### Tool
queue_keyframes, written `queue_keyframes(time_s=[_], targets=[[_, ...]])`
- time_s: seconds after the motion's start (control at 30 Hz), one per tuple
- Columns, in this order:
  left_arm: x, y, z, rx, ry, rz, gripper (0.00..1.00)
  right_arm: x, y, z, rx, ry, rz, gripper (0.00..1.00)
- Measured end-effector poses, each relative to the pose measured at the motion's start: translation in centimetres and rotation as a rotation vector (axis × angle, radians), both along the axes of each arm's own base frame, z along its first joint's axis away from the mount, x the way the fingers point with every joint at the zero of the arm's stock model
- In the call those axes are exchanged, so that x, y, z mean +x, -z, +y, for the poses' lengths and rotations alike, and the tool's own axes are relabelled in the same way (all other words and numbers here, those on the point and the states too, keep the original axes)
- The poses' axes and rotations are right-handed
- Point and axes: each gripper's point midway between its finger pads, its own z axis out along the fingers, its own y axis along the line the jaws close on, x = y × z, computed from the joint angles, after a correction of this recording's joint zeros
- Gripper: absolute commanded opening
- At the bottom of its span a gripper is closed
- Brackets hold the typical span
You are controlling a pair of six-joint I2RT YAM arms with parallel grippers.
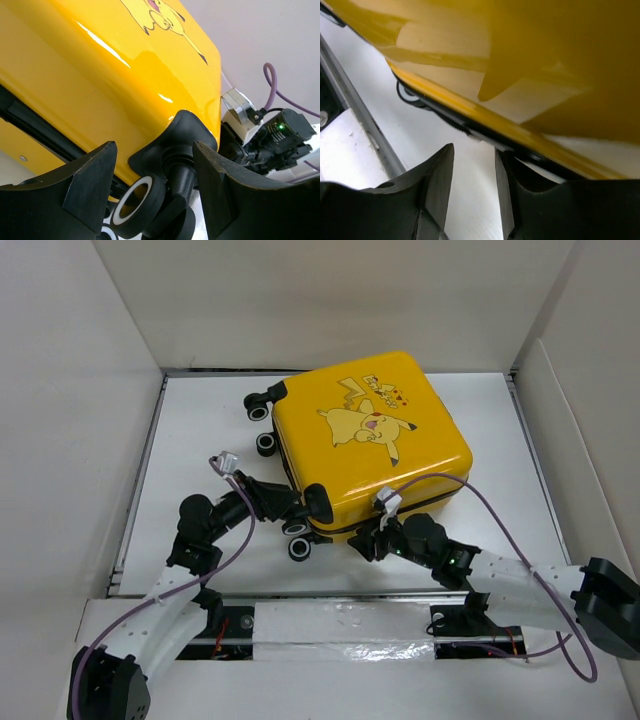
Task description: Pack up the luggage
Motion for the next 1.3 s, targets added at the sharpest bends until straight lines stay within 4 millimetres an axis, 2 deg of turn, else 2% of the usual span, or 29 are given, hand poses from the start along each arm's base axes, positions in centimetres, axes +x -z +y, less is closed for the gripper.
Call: queue_keyframes(time_s=[0.13,0.27,0.33,0.43,0.47,0.53,0.67,0.9,1.07,1.17,1.3], targets=[[0.8,0.0,0.5,0.015,-0.052,-0.021,0.58,0.5,-0.2,0.9,0.005,0.0,-0.011,0.48],[1.8,0.0,1.2,0.034,-0.118,-0.045,0.58,0.8,-0.2,1.5,0.024,0.013,-0.02,0.45],[2.2,0.0,1.5,0.04,-0.138,-0.056,0.58,1.1,-0.2,1.6,0.026,0.03,-0.025,0.38],[2.3,-0.2,1.5,0.043,-0.142,-0.081,0.59,1.6,-0.2,1.6,0.028,0.057,-0.036,0.22],[2.2,-0.1,1.4,0.045,-0.139,-0.094,0.59,1.8,-0.2,1.6,0.03,0.067,-0.04,0.1],[1.6,0.4,0.5,0.06,-0.113,-0.107,0.6,2.3,-0.1,1.6,0.031,0.09,-0.049,0.0],[0.4,1.1,-2.7,0.1,-0.068,-0.132,0.6,2.7,-0.2,1.6,0.043,0.115,-0.054,0.0],[0.7,1.2,-5.7,0.129,-0.098,-0.15,0.59,3.5,-0.1,-1.3,0.0,0.222,-0.061,0.0],[1.2,1.1,-7.6,0.134,-0.058,-0.144,0.56,3.5,0.0,-2.8,-0.055,0.226,-0.082,0.0],[1.7,0.8,-8.4,0.121,-0.044,-0.145,0.56,3.0,0.2,-2.0,-0.07,0.173,-0.077,0.0],[2.5,0.5,-9.3,0.109,-0.038,-0.135,0.57,2.5,0.0,0.7,-0.092,0.119,-0.088,0.0]])
